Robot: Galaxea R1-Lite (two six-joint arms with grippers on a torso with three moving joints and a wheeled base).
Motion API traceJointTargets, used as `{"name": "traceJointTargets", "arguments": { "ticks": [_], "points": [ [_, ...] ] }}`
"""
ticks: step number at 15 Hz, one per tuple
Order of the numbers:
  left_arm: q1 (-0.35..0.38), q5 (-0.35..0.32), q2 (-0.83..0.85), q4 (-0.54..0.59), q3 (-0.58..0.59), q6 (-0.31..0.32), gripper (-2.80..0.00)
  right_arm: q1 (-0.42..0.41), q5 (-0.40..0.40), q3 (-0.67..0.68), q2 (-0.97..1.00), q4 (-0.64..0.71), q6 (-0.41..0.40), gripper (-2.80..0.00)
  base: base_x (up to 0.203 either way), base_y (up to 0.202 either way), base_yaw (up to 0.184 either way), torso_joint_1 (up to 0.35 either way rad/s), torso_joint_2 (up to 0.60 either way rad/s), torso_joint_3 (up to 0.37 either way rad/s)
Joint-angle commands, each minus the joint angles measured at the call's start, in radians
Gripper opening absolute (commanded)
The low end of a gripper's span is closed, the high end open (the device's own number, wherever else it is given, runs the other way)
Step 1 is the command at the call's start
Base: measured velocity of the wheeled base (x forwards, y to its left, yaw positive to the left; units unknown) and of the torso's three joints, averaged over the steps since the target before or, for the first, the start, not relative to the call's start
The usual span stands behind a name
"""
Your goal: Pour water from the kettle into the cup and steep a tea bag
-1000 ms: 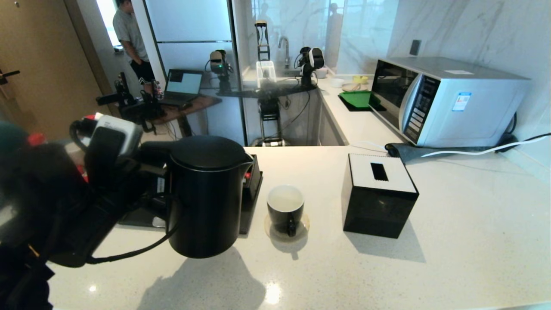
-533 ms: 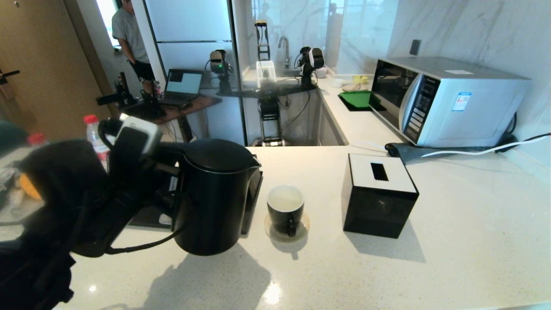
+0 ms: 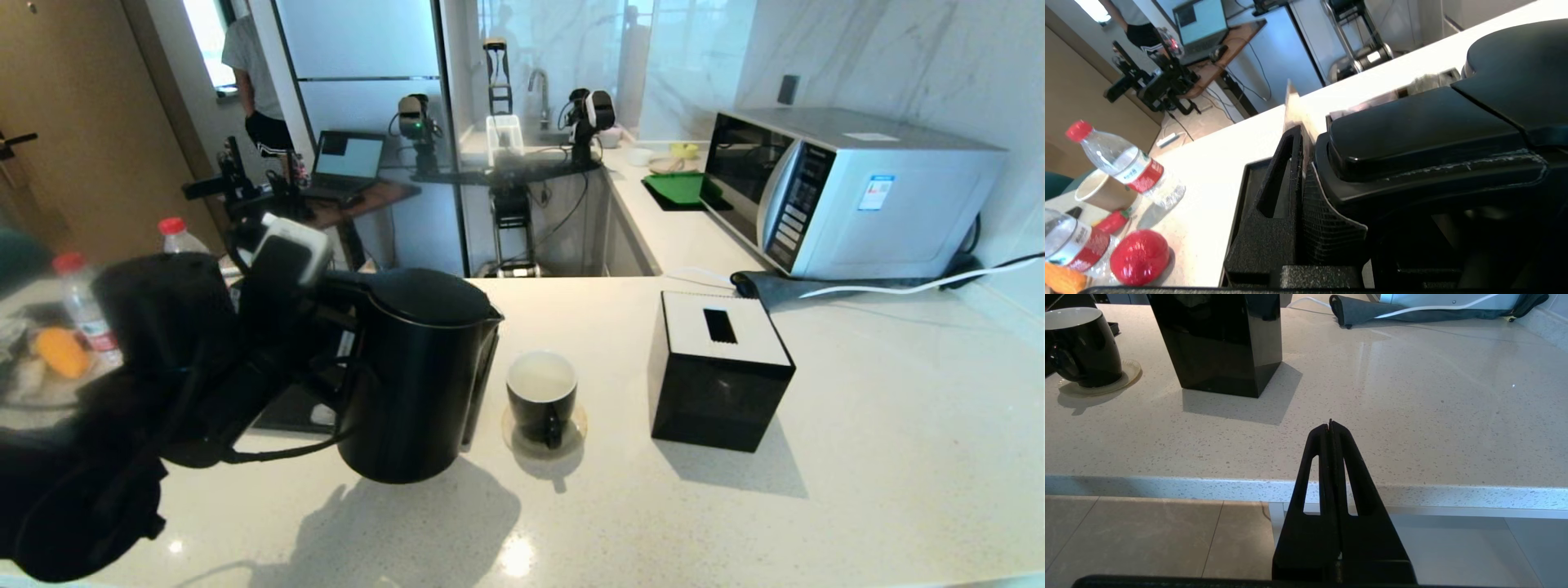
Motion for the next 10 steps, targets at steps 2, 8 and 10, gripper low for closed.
{"name": "traceJointTargets", "arguments": {
  "ticks": [2, 8, 10],
  "points": [
    [0.000, 0.001, 0.022, 0.028, -0.049, 0.027, -2.80, 0.000, 0.001, 0.000, 0.001, 0.000, -0.001, -2.80, 0.000, 0.000, 0.000, 0.000, 0.00, 0.000],
    [-0.028, 0.000, 0.030, 0.065, -0.081, 0.073, -2.80, 0.000, 0.001, 0.000, 0.001, 0.000, -0.001, -2.80, 0.000, 0.000, 0.000, 0.000, 0.00, 0.000],
    [-0.031, 0.002, 0.027, 0.107, -0.106, 0.077, -2.80, 0.000, 0.001, 0.000, 0.001, 0.000, -0.001, -2.80, 0.000, 0.000, 0.000, 0.000, 0.00, 0.000]
  ]
}}
